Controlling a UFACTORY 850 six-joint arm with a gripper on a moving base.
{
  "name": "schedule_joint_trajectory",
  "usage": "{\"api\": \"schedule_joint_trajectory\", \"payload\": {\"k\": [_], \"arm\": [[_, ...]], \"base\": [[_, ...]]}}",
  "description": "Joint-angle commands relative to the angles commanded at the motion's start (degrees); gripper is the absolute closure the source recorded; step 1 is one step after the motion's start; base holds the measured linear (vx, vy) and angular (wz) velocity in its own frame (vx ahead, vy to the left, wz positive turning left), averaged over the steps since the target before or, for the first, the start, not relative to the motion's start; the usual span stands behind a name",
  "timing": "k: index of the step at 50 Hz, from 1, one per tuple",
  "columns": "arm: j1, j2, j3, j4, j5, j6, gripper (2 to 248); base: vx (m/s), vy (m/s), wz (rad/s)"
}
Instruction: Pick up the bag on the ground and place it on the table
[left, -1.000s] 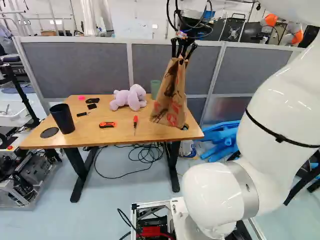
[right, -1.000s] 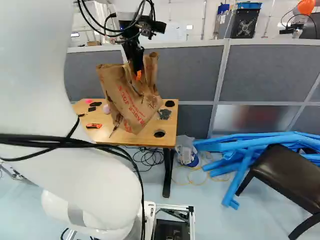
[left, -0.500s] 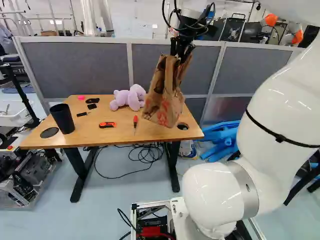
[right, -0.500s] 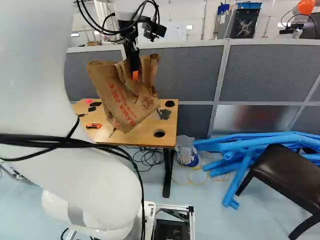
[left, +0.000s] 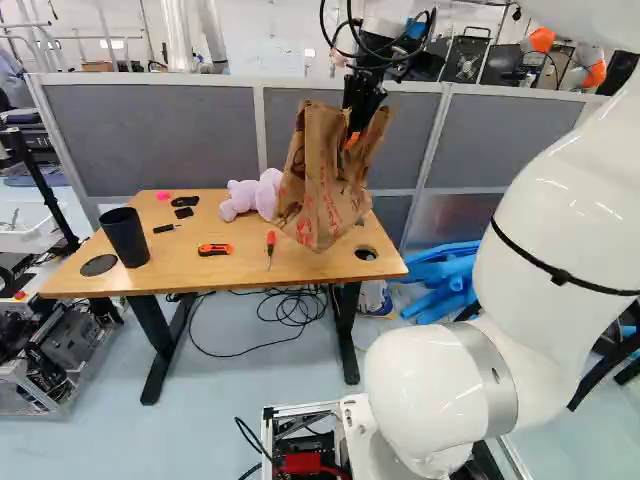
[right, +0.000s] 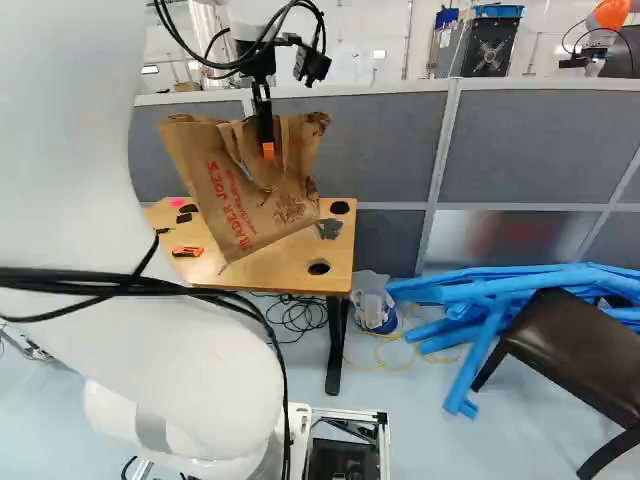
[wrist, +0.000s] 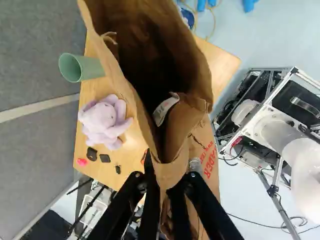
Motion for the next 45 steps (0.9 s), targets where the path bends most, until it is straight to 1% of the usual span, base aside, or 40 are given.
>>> {"api": "schedule_joint_trajectory", "payload": {"k": [9,15,45], "arm": [[0.00,0.00,0.00,-2.25,0.00,5.62,225],[0.00,-0.19,0.11,-3.02,0.00,9.04,225],[0.00,-3.85,1.71,-3.66,0.52,27.11,225]], "base": [[0.000,0.000,0.000],[0.000,0.000,0.000],[0.000,0.000,0.000]]}}
